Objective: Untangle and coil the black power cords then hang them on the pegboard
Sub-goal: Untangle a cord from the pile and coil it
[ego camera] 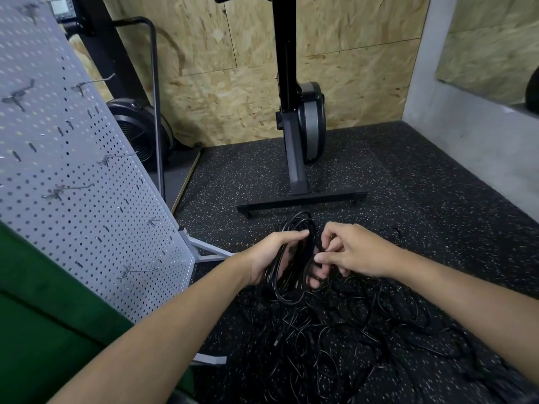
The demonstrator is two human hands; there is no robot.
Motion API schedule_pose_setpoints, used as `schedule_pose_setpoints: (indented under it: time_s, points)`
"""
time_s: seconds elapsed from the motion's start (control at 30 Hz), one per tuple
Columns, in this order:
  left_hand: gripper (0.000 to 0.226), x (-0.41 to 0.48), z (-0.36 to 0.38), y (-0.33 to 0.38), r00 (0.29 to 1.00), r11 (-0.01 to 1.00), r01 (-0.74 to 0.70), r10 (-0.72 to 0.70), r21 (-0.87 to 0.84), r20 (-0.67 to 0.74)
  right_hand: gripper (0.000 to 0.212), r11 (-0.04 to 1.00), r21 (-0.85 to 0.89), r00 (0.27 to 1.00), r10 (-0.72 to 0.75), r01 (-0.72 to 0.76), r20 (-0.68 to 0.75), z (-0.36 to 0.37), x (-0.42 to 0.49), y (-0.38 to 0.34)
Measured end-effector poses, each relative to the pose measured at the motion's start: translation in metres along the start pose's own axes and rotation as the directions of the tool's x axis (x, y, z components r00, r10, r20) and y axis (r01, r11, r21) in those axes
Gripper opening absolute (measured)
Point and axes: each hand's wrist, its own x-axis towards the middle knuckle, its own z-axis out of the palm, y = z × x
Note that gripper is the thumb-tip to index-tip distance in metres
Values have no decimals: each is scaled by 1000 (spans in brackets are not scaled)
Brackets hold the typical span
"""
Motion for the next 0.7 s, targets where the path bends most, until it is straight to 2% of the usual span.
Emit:
schedule_pose_setpoints:
  time_s: [0.1, 0.2, 0.3, 0.4, 0.47, 0.53, 0.6, 0.7]
  points:
    - [46, 2, -3, -1, 999, 999, 33, -32, 40, -17, 31, 999, -44, 995, 6, -10, -100, 4, 0, -3]
    - [38, 3, -5, 0, 1000, 1000, 27, -27, 11, -2, 35, 996, 1, 993, 84, -84, -80, 6, 3, -1]
    - [44, 2, -6, 0, 1000, 999, 7, -7, 37, -8, 40, 979, 106, 974, 152, -171, 170, -1, 3, 12]
    - [51, -2, -9, 3, 999, 1000, -18, 19, 12, -36, 31, 964, -58, 858, 256, -258, 445, -6, -3, 36]
    - [56, -4, -14, 4, 998, 999, -36, 35, -19, -51, 24, 929, -165, 769, 366, -330, 524, -7, -10, 49]
    - [63, -5, -18, 5, 998, 998, -33, 30, -45, -63, 29, 895, -125, 733, 425, -428, 531, -9, -14, 54]
    - [65, -7, -22, 3, 997, 999, -22, 19, -44, -74, 33, 888, 0, 781, 405, -460, 475, -13, -14, 56]
    - [60, -8, -25, 1, 994, 1000, 0, -2, -18, -105, 31, 900, 161, 882, 338, -405, 329, -18, -11, 52]
